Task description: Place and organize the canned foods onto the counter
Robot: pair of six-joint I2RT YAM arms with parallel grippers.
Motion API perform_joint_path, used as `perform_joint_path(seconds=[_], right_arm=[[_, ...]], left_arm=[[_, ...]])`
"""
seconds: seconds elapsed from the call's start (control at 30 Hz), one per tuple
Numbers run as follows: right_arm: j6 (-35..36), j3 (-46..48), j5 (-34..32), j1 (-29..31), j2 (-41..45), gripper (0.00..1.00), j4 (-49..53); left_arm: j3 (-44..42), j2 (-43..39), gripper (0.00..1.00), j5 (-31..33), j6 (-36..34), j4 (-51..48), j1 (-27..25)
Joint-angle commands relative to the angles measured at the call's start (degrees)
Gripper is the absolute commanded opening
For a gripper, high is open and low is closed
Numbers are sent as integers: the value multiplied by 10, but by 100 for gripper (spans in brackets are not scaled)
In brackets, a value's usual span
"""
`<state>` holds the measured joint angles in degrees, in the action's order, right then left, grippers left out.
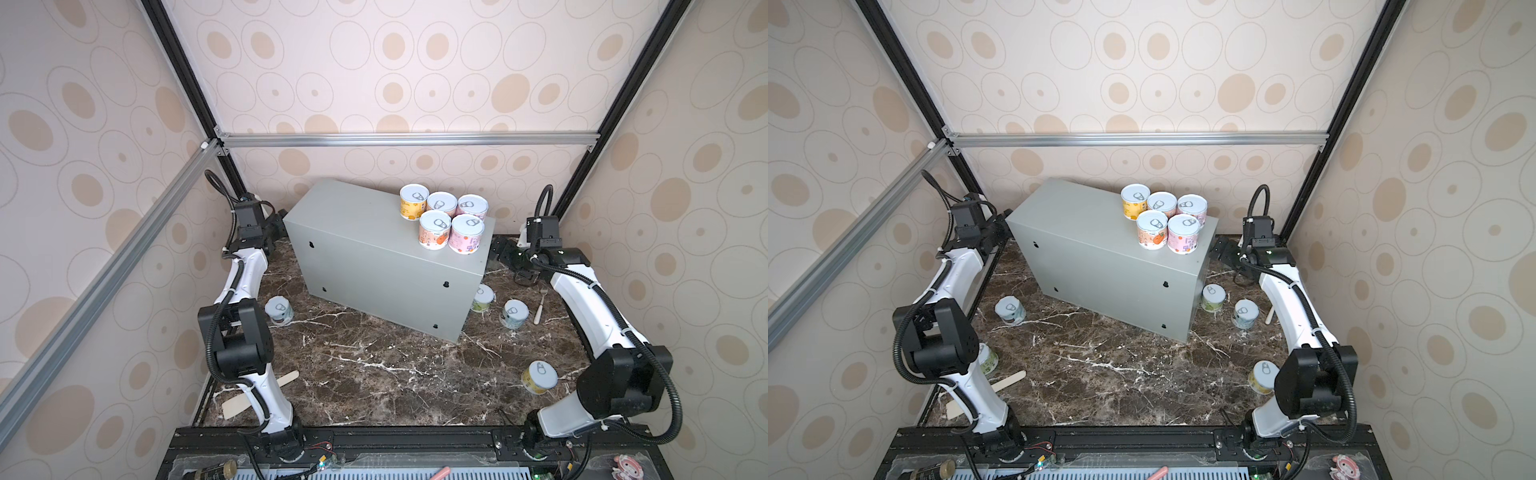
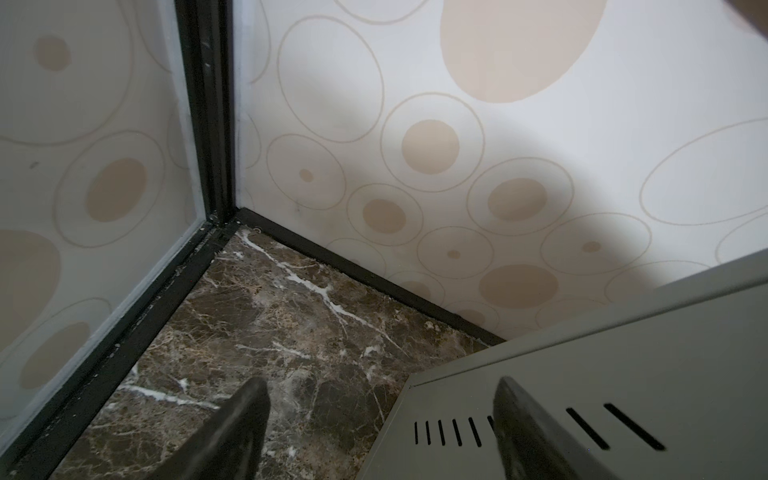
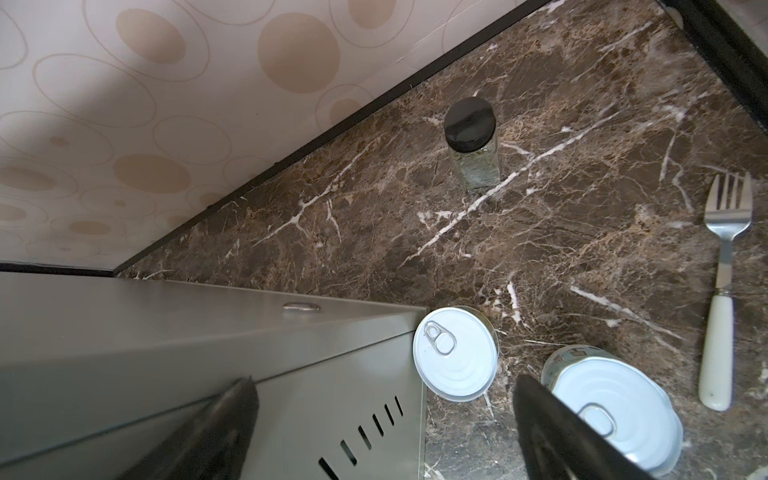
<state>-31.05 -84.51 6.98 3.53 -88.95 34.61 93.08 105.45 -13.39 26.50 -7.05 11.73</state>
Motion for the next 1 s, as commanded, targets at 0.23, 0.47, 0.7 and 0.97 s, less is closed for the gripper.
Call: perform_joint_path(seconds=[0.23,0.47,0.7,0.97], right_arm=[[19,-79,72,36,-58,99,2],[35,-128,69,47,-96,99,27],[45,-161,78,54,-124,99,43],[57,-226,102,62,-174,99,68]], left_arm=[[-79,-87,84,-68,-14,21,-71],[-131,-123,83,-63,-10,41,-94],[-167,-158,83,-63,-8,48,-113],[-231,-218,82,-57,3,63,-139]])
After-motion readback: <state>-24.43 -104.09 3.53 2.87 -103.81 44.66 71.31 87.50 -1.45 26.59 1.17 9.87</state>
